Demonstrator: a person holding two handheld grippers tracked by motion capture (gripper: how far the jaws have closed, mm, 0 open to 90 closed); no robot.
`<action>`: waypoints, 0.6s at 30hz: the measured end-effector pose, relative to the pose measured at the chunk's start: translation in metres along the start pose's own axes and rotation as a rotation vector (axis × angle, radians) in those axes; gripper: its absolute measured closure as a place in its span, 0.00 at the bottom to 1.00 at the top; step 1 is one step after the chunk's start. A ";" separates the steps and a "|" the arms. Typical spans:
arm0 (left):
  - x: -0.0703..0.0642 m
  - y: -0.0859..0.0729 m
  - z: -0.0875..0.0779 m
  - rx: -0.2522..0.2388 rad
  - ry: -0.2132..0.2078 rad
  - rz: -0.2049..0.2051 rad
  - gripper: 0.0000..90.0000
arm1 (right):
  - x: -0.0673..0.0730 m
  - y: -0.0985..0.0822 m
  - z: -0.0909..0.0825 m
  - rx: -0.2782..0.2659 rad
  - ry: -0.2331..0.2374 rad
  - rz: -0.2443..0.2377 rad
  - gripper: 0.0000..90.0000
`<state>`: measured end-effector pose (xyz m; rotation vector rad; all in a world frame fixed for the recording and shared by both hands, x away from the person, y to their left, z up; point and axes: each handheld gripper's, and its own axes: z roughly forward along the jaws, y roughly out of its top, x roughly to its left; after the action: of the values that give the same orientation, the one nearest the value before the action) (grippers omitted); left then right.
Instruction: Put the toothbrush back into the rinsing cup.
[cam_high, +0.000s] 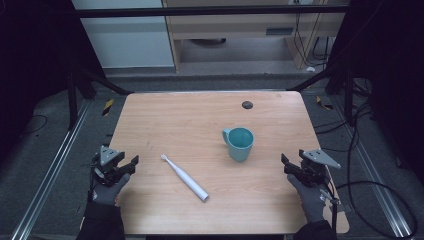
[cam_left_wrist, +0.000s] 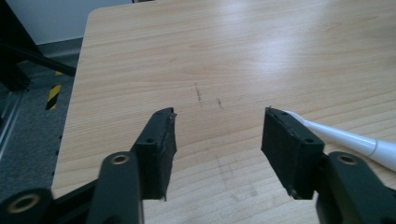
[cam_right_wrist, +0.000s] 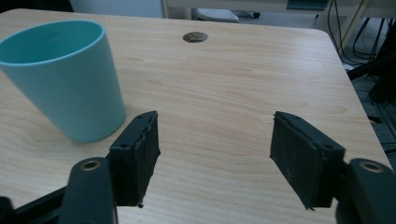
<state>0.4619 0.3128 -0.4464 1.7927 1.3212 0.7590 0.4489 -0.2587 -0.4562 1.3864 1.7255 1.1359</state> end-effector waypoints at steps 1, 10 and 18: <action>0.000 0.000 0.000 0.001 -0.004 -0.002 0.53 | 0.001 0.000 -0.002 -0.003 0.003 -0.014 0.40; -0.002 -0.005 -0.002 -0.009 0.014 0.003 0.58 | 0.030 0.009 -0.010 0.010 0.112 -0.062 0.52; -0.002 -0.005 -0.001 -0.024 0.012 0.006 0.55 | 0.062 0.019 -0.003 0.038 0.228 -0.116 0.57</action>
<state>0.4583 0.3118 -0.4507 1.7768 1.3099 0.7867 0.4395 -0.1979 -0.4352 1.1982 1.9692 1.2410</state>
